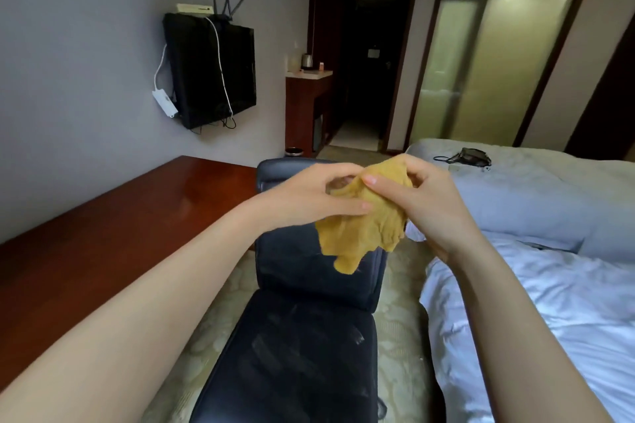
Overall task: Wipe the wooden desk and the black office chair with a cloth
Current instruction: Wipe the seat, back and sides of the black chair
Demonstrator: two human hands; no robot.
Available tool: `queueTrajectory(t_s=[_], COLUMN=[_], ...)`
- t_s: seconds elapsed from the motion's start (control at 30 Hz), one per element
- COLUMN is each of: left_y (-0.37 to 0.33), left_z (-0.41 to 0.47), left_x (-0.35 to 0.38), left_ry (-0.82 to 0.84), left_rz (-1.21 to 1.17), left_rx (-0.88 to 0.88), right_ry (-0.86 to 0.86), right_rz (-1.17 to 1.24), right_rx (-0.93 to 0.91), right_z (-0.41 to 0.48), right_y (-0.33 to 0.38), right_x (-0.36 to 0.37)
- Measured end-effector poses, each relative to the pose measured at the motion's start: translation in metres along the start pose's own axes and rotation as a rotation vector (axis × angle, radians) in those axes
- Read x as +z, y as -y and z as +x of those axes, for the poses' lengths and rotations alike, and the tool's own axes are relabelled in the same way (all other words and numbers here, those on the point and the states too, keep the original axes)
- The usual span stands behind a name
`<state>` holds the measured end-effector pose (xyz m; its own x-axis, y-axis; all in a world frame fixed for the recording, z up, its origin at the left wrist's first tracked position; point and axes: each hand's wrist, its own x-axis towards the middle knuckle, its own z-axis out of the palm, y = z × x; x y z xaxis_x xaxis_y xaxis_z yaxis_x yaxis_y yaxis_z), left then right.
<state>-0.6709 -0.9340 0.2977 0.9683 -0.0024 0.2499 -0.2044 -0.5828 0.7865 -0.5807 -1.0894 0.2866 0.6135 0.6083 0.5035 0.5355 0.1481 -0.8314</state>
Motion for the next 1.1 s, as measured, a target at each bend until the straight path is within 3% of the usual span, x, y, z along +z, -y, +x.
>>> queueTrajectory(t_s=[0.17, 0.3, 0.4, 0.63, 0.87, 1.1], left_y=[0.013, 0.029, 0.052, 0.121, 0.185, 0.231], left_z=[0.02, 0.032, 0.027, -0.016, -0.076, -0.1], left_x=[0.003, 0.011, 0.014, -0.008, -0.013, 0.011], left_ry=[-0.025, -0.107, -0.14, -0.261, -0.355, -0.467], left_rz=[-0.133, -0.1, -0.019, 0.053, -0.048, -0.217], left_rx=[-0.084, -0.129, -0.185, -0.354, -0.494, -0.703], right_ry=[0.178, 0.272, 0.363, 0.54, 0.397, 0.34], right_rz=[0.079, 0.387, 0.56, 0.723, 0.754, 0.63], right_rx=[0.126, 0.436, 0.659, 0.906, 1.174, 1.309], right_z=[0.01, 0.016, 0.012, 0.016, -0.001, -0.014], right_y=[-0.02, -0.064, -0.099, -0.138, -0.188, -0.271], right_x=[-0.026, -0.028, -0.007, 0.067, 0.12, 0.116])
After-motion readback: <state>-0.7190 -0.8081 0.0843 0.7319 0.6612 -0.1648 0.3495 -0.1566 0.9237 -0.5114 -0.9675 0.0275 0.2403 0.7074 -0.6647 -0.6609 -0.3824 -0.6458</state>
